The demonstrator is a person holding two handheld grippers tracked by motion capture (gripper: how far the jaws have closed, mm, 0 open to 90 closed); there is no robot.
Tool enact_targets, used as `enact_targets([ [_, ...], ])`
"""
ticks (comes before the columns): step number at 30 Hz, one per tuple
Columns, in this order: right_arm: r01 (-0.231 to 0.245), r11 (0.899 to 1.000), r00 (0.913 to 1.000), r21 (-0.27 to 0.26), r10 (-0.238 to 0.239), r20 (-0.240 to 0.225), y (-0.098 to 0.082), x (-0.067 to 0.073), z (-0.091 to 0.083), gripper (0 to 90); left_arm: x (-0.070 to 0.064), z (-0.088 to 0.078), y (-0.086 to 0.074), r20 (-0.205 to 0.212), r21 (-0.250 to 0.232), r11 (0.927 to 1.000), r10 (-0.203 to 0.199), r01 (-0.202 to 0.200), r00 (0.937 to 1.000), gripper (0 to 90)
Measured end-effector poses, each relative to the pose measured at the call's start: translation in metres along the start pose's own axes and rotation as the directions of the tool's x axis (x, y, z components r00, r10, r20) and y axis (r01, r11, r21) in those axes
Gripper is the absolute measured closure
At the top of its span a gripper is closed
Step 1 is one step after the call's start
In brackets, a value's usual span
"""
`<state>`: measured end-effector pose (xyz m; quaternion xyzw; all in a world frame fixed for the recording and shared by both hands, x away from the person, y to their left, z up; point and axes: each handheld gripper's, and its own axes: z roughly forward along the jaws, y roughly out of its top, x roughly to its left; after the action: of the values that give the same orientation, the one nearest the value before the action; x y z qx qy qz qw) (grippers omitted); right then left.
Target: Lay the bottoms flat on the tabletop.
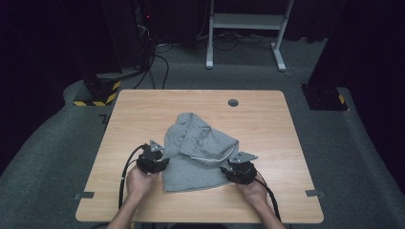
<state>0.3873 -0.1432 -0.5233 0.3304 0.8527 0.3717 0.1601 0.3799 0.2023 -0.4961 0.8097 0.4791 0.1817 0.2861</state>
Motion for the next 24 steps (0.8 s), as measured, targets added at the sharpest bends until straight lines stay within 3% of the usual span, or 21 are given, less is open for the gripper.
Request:
enact_targets([
  [3, 0.000, 1.000, 1.0000, 0.000, 0.000, 0.000, 0.000, 0.000, 0.000, 54.6, 0.000, -0.003, -0.010, 0.023, 0.006, 0.9997, -0.024, 0.024, 0.9994, 63.7],
  [6, 0.000, 1.000, 1.0000, 0.000, 0.000, 0.000, 0.000, 0.000, 0.000, 54.5, -0.004, 0.003, -0.011, 0.018, 0.023, 0.9997, -0.007, 0.007, 0.9998, 64.2],
  [10, 0.000, 1.000, 1.0000, 0.001, 0.000, 0.001, 0.000, 0.000, 0.000, 54.5, -0.006, 0.010, -0.009, 0.023, -0.001, 0.9999, -0.015, 0.015, 0.9996, 67.3],
  [12, 0.001, 1.000, 1.0000, 0.001, -0.001, 0.001, 0.000, 0.000, 0.000, 54.6, -0.006, 0.012, -0.007, 0.031, -0.007, 1.0000, -0.006, 0.006, 0.9995, 76.8],
  [13, 0.000, 1.000, 1.0000, 0.001, 0.000, 0.002, 0.000, 0.000, 0.000, 54.9, -0.008, 0.012, -0.006, 0.036, 0.000, 0.9998, 0.020, -0.020, 0.9991, 82.1],
  [16, -0.001, 1.000, 1.0000, 0.000, 0.001, 0.004, 0.000, 0.000, 0.000, 56.0, -0.007, 0.010, -0.005, 0.007, 0.023, 0.9982, 0.056, -0.056, 0.9984, 86.0],
  [18, -0.004, 1.000, 1.0000, -0.001, 0.004, 0.005, 0.000, 0.000, 0.000, 57.4, -0.005, 0.009, -0.005, 0.007, 0.026, 0.9985, 0.048, -0.049, 0.9988, 86.5],
  [21, -0.002, 1.000, 1.0000, -0.002, 0.002, 0.008, 0.000, 0.000, -0.001, 59.0, 0.006, 0.005, -0.012, 0.021, 0.011, 0.9999, -0.007, 0.007, 0.9998, 86.5],
  [24, -0.004, 1.000, 1.0000, -0.001, 0.004, 0.005, -0.002, 0.003, -0.003, 59.2, 0.006, 0.005, -0.013, 0.019, 0.006, 0.9999, -0.010, 0.010, 0.9998, 85.9],
])
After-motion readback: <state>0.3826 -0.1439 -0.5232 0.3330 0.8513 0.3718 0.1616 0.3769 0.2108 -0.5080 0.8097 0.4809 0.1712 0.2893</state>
